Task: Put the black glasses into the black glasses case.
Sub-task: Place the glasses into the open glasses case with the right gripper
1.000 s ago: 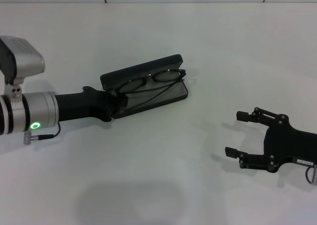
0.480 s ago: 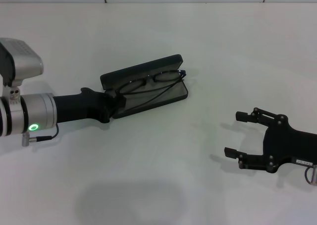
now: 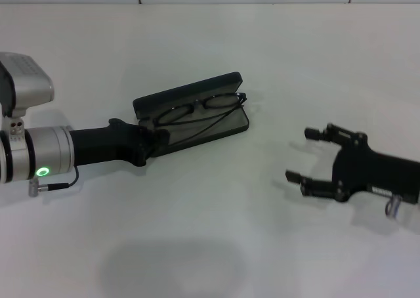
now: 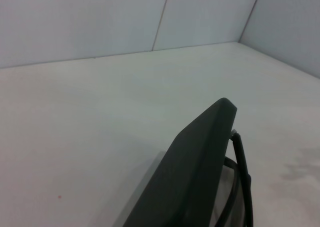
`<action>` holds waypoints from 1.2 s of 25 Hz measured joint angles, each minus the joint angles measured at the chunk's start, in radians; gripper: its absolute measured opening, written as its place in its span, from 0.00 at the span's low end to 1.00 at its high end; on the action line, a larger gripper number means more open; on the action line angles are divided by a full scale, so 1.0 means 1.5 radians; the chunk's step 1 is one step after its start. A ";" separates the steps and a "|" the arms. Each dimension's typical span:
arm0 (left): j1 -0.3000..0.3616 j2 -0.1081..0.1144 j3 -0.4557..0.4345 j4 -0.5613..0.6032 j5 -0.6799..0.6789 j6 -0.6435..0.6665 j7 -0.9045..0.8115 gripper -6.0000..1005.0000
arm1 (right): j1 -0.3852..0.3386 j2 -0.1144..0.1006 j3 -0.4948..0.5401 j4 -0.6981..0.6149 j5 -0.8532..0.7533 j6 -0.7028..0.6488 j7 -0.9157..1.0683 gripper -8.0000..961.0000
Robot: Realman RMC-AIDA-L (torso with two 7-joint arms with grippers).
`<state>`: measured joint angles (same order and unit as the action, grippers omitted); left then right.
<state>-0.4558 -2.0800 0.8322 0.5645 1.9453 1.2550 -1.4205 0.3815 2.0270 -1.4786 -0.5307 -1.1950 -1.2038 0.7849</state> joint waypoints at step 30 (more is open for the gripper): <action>0.056 0.010 -0.027 0.043 -0.043 0.167 0.063 0.21 | 0.167 0.001 -0.336 0.044 0.404 0.238 0.052 0.88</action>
<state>-0.3711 -2.0655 0.7915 0.6290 1.8810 1.5060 -1.3264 0.6325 2.0279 -1.9819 -0.4644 -0.5884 -0.8467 0.8628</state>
